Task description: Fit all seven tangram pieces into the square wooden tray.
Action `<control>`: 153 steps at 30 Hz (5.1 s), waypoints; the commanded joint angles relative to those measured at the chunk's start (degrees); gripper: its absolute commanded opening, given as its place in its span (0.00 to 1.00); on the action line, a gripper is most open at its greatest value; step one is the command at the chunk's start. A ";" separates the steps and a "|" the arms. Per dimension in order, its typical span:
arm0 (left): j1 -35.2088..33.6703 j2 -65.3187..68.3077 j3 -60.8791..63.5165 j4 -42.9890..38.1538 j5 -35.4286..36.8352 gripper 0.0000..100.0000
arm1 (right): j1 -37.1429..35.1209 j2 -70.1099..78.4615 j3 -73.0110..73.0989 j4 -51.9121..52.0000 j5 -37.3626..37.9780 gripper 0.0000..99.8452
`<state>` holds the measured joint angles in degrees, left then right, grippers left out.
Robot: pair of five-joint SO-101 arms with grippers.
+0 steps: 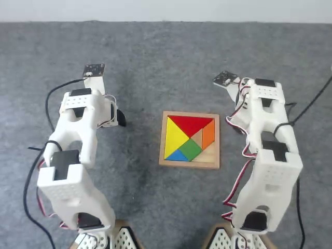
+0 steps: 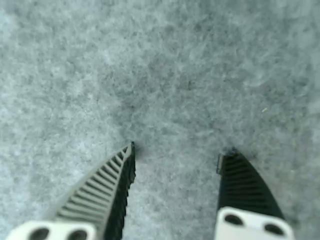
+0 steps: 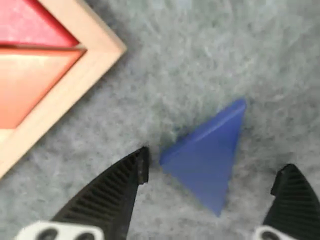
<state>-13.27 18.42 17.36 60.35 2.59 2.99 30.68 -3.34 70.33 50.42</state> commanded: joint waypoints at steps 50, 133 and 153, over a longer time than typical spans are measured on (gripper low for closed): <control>0.09 -3.16 -0.31 -0.53 -2.02 0.26 | -32.13 -6.99 -18.29 31.87 -7.74 0.05; 0.18 -3.16 -0.31 0.53 -2.20 0.26 | -24.92 -19.30 19.78 5.67 21.36 0.14; 0.18 -3.16 -0.57 0.62 -2.20 0.26 | -33.63 -29.41 23.91 11.21 11.78 0.17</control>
<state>-13.27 18.42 17.36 60.35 1.01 -29.80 7.82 16.97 84.13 63.60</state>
